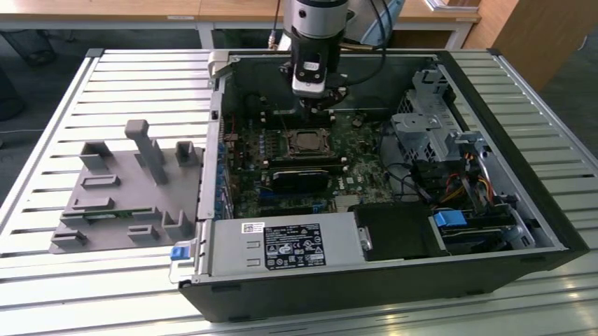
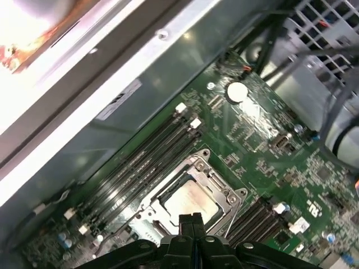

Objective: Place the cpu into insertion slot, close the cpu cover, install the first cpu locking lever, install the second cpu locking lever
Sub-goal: 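Install the first cpu locking lever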

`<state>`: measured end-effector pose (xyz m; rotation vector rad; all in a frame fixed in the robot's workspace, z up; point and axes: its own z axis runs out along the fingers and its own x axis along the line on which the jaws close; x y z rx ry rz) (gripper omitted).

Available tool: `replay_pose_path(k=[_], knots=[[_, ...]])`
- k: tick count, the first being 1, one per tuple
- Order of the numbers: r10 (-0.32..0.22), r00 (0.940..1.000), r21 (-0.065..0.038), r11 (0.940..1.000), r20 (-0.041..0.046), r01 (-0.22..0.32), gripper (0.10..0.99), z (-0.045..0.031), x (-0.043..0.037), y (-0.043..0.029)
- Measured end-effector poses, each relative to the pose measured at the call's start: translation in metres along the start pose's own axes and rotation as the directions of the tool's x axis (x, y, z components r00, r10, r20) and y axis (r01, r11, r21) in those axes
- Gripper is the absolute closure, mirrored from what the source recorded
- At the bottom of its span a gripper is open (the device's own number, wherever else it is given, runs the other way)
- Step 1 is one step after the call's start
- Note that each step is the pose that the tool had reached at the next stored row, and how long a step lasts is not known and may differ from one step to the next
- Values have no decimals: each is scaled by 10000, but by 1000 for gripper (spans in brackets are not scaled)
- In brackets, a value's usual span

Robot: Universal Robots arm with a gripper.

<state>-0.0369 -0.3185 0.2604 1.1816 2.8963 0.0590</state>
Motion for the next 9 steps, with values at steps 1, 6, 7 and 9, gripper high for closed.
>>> replay_pose_path(k=[1, 6, 7, 9], knots=[[-169, 9999, 2, 9999, -7, 169, 980, 1, 0, 0], [-1077, 9942, 4, 9942, -47, 1077, 980, 6, 0, 0], [-1254, 9921, 3, 9921, -54, 1255, 980, 8, 0, 0], [-1627, 9867, 3, 9867, -70, 1627, 980, 9, 0, 0]])
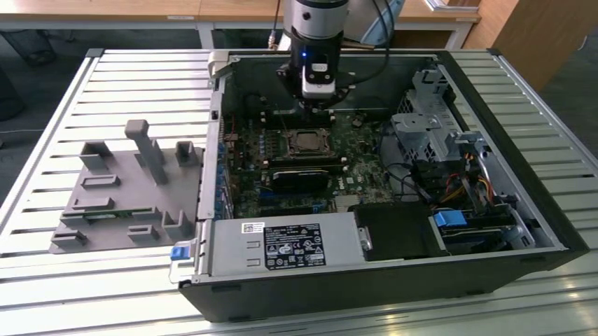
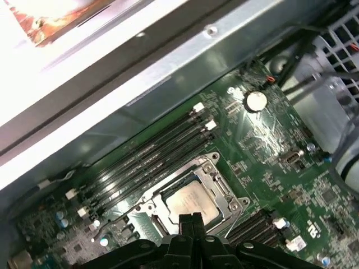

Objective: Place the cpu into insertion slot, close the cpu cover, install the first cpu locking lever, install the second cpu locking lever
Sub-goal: 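Install the first cpu locking lever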

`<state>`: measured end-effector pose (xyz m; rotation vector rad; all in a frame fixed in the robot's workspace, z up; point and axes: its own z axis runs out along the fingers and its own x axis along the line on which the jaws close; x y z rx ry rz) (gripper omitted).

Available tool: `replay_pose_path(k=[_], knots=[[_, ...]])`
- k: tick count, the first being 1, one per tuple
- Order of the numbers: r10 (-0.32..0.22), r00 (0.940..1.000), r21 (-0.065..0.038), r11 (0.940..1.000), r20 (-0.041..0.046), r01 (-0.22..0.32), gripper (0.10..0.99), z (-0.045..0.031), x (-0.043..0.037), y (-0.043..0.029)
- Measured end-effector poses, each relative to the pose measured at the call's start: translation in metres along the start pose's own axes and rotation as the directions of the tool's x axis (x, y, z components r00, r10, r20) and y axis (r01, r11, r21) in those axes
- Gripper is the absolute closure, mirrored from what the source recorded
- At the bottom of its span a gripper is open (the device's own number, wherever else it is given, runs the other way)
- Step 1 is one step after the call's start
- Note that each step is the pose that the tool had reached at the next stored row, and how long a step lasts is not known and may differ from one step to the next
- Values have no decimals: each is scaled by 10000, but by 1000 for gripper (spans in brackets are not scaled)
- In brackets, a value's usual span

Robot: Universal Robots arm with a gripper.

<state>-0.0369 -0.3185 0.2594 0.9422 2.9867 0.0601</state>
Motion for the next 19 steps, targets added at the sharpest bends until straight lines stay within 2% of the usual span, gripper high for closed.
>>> replay_pose_path(k=[5, 10, 14, 19], knots=[[-897, 9960, 3, 9960, -39, 897, 980, 3, 0, 0], [-1754, 9845, 2, 9845, -75, 1754, 980, 5, 0, 0], [-2449, 9695, -1, 9696, -105, 2449, 980, 7, 0, 0], [-3308, 9436, -9, 9437, -140, 3309, 980, 9, 0, 0]])
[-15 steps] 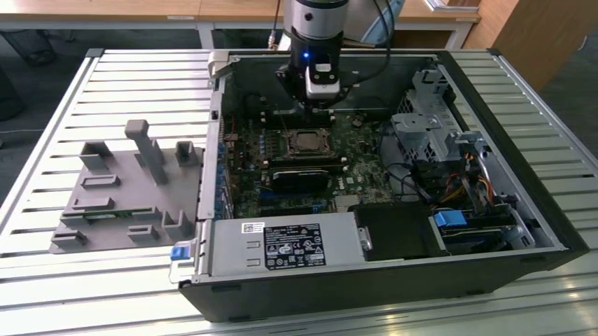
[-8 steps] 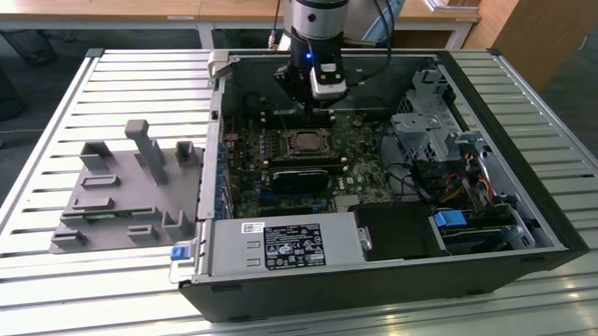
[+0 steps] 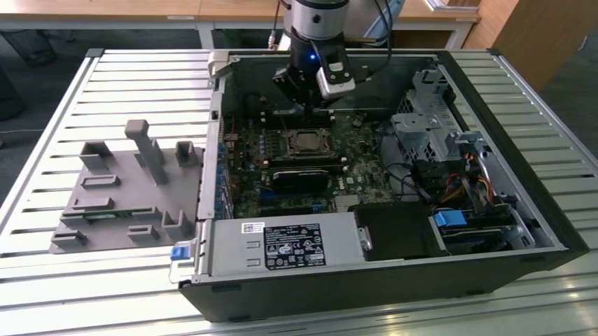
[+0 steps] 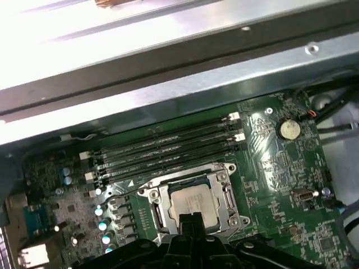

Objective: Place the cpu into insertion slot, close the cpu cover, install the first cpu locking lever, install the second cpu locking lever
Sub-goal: 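Install the first cpu locking lever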

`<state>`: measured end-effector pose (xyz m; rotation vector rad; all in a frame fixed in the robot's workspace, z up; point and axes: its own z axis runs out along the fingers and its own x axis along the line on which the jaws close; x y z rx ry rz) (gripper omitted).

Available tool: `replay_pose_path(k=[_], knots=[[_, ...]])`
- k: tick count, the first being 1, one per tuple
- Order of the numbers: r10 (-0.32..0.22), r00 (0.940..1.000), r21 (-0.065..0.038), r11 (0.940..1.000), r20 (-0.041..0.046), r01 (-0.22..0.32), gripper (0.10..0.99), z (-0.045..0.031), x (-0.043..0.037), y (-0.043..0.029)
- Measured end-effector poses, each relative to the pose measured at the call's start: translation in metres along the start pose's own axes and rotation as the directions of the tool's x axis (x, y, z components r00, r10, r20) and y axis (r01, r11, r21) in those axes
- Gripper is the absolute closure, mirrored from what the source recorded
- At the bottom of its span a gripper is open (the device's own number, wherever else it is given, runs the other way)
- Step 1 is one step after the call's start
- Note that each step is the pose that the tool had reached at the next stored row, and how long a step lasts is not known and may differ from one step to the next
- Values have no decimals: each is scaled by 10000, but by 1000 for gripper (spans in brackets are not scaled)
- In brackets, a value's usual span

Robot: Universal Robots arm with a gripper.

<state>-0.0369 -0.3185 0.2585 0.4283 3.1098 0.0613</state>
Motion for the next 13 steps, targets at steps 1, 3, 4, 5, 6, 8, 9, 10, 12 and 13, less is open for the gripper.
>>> replay_pose_path(k=[1, 3, 4, 5, 6, 8, 9, 10, 12, 13], knots=[[-198, 9998, 0, 9998, -8, 198, 980, 0, 0, 0], [-556, 9984, 1, 9985, -22, 556, 980, 2, 0, 0], [-735, 9973, 1, 9973, -28, 735, 980, 2, 0, 0], [-914, 9958, 1, 9958, -35, 914, 980, 3, 0, 0], [-1094, 9940, 1, 9940, -43, 1094, 980, 4, 0, 0], [-1451, 9894, 1, 9894, -57, 1451, 980, 5, 0, 0], [-1643, 9864, 0, 9864, -64, 1643, 980, 5, 0, 0], [-1821, 9833, 0, 9833, -71, 1821, 980, 6, 0, 0], [-2117, 9773, -2, 9773, -83, 2117, 980, 7, 1, -1], [-2201, 9754, -16, 9755, -87, 2201, 980, 7, 3, -2]])
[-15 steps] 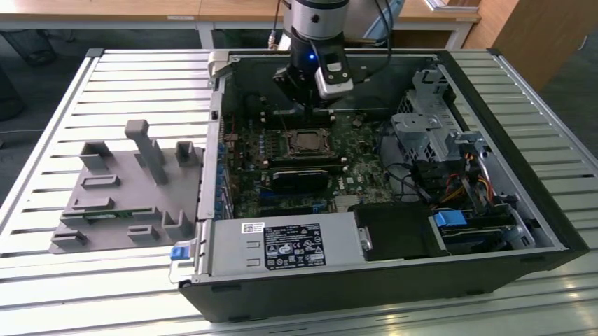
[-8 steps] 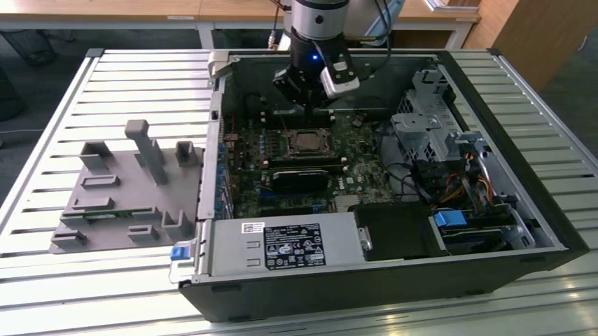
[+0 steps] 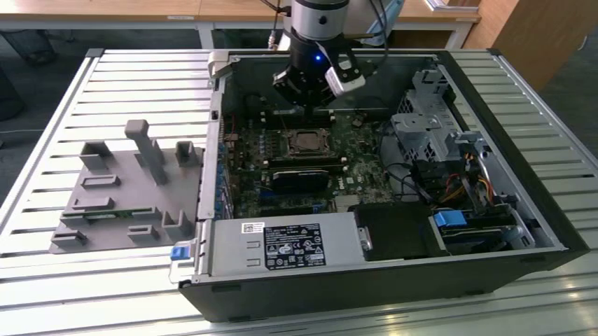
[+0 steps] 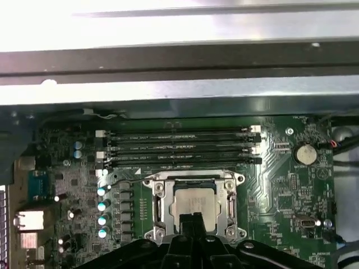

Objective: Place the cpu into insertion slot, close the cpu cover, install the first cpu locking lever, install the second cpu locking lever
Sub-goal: 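Install the first cpu locking lever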

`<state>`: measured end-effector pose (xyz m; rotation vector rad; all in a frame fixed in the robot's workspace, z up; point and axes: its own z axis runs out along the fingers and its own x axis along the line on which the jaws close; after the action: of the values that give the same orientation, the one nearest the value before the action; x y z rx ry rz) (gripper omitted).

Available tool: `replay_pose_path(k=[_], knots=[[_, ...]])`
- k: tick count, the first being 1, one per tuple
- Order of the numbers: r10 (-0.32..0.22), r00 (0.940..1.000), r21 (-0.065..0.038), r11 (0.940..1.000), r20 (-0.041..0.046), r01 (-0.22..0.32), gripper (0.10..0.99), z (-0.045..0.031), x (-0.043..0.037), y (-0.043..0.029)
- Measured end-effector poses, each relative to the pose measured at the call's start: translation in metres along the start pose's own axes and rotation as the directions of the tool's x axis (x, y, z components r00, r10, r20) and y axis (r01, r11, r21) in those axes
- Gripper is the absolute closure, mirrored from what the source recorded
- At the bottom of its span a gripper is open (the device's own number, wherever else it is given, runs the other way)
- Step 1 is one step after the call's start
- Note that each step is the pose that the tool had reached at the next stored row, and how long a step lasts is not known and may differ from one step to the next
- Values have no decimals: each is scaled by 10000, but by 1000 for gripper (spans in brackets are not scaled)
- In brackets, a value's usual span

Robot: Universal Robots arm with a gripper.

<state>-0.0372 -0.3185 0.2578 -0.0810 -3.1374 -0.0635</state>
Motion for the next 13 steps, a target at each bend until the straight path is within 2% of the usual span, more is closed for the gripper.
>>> replay_pose_path(k=[1, 3, 5, 10, 13], knots=[[-57, 10000, -60, 10000, -4, 57, 980, 1, 4, 0], [-83, 10000, -330, 9994, -18, 82, 980, 0, 15, -1], [-85, 10000, -458, 9989, -23, 84, 980, 0, 36, -3], [-83, 10000, -475, 9988, -24, 82, 980, 0, 99, -7], [-87, 10000, -475, 9988, -23, 85, 980, 1, 172, -11]])
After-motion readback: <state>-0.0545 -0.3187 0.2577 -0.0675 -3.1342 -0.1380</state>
